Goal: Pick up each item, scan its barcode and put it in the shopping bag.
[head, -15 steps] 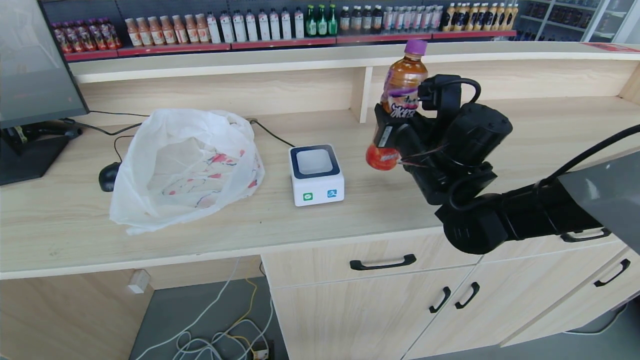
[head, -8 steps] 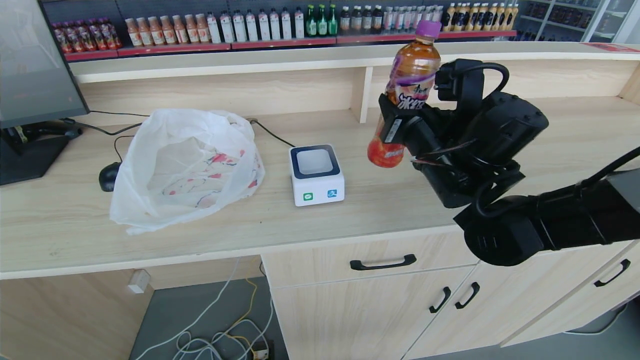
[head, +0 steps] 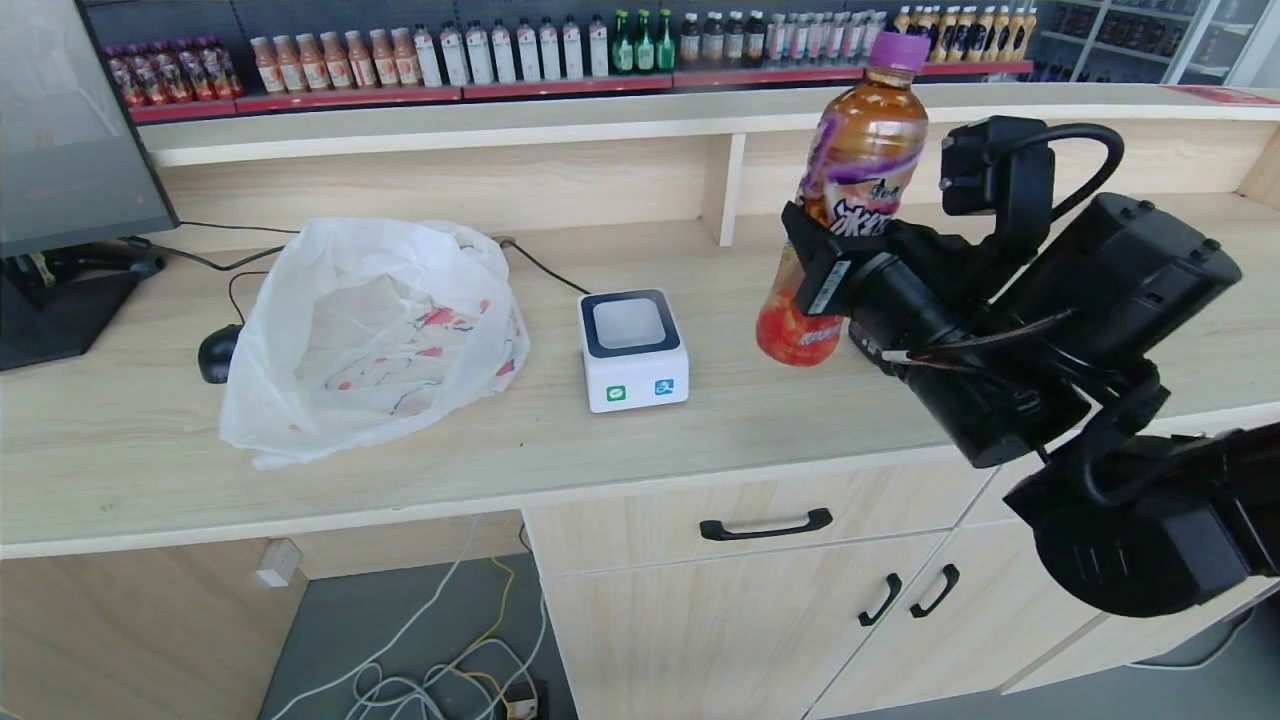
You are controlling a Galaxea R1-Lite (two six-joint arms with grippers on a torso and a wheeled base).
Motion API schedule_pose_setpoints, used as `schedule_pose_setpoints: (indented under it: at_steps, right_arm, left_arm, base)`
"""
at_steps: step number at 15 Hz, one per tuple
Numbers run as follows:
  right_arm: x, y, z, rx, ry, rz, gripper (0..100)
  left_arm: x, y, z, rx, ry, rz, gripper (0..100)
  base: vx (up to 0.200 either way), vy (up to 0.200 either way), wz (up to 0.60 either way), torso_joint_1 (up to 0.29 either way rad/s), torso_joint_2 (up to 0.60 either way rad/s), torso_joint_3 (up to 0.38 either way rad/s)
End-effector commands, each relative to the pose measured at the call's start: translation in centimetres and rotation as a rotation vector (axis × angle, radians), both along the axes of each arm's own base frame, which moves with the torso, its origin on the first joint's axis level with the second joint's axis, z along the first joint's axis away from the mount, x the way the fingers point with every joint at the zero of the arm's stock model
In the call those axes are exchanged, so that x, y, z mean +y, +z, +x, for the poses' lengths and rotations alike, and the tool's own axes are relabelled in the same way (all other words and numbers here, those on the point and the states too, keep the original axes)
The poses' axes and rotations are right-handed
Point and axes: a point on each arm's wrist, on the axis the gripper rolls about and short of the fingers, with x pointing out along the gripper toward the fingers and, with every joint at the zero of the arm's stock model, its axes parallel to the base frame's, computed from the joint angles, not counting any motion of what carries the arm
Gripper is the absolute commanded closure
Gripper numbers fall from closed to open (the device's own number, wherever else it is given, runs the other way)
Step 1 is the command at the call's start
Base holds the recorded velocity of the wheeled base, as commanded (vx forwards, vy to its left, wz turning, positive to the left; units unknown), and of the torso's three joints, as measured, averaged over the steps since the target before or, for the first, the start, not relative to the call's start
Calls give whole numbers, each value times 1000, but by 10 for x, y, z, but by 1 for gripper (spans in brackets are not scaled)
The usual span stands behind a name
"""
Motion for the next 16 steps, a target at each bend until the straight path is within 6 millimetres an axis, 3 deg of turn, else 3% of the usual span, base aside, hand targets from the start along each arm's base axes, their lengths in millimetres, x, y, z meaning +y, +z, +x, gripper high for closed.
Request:
schedule_pose_setpoints:
  at_steps: [1,8,16]
  right_arm:
    - [-10,3,-27,7,25,-6,100]
    - [-7,-26,-86,-57,91,-150,100]
    - [-36,-53,-128,-17,88,-257,100]
  left_arm:
    - [0,0,0,0,1,0,0]
    - [0,0,0,0,1,0,0]
    - [0,0,0,0,1,0,0]
  base:
    - [0,0,0,0,0,0]
    - [0,0,0,0,0,0]
    - [0,0,0,0,0,0]
